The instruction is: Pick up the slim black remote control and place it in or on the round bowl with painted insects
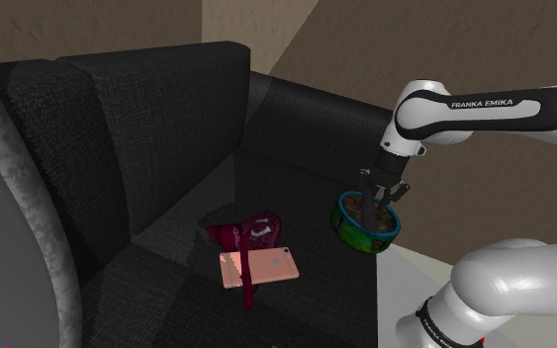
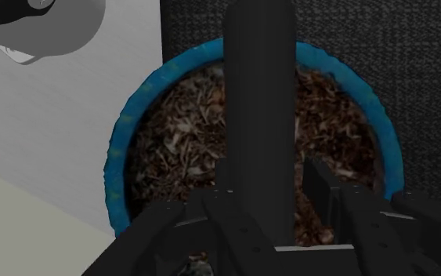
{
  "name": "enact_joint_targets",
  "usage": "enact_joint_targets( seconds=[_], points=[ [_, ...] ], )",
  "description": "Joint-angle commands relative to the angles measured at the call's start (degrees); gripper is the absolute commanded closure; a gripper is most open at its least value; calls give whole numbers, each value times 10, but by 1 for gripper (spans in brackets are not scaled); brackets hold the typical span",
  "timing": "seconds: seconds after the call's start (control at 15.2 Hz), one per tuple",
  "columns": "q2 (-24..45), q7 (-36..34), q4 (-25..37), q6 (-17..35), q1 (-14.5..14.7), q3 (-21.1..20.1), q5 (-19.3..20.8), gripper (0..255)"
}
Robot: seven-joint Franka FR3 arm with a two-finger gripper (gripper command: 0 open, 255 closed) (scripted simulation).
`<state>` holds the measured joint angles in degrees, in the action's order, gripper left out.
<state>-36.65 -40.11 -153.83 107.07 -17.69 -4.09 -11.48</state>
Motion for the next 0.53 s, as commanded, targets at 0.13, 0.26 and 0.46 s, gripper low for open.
enact_joint_targets(
  seconds=[0.13, 0.26, 0.46],
  points=[
    [0, 0, 0, 0, 0, 0, 0, 0],
    [0, 0, 0, 0, 0, 0, 0, 0],
    [-3, -2, 55, -59, -6, 8, 10, 0]
  ],
)
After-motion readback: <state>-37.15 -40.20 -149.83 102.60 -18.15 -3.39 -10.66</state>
